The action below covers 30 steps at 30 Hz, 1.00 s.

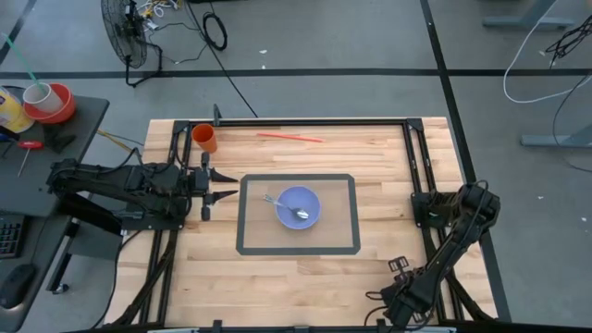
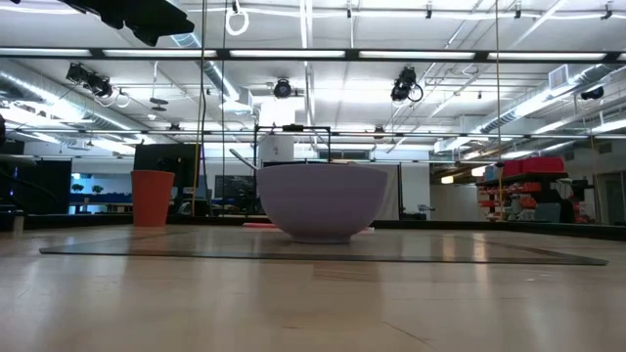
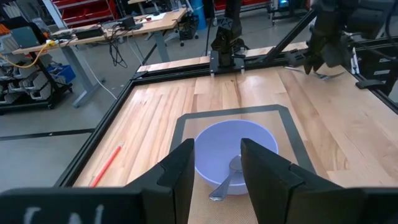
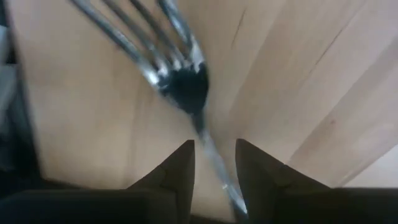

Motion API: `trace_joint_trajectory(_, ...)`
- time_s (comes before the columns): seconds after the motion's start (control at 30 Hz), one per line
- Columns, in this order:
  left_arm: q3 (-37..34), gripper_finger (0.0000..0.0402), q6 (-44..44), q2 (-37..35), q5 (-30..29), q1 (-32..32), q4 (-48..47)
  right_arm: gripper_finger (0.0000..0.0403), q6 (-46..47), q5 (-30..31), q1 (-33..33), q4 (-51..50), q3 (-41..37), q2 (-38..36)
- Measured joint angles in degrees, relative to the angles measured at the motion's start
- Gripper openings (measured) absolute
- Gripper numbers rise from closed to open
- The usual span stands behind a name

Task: Pick & Place Utensil
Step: Put the silver fork into the violet bowl

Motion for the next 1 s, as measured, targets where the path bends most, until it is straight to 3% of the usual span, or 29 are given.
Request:
trace_joint_trajectory(0.23, 0.0, 0.0135, 0.0, 0.0, 0.0, 0.0, 0.0, 0.0110, -2.8, 0.5, -0.1, 0.5, 0.3, 3.4)
trace_joint_trajectory(0.57, 0.0, 0.0135, 0.0, 0.0, 0.0, 0.0, 0.0, 0.0022, -3.0, 2.4, -0.3, -1.7, 1.7, 3.4)
trace_joint_trajectory(0.73, 0.0, 0.0135, 0.0, 0.0, 0.0, 0.0, 0.0, 0.0014, -5.4, 1.8, -3.7, -3.7, 3.8, 3.9)
trace_joint_trajectory(1.0, 0.0, 0.0135, -0.7, 0.0, 0.0, 0.0, 0.1, 0.0014, -9.9, 15.0, -16.9, -10.1, 15.9, 3.9)
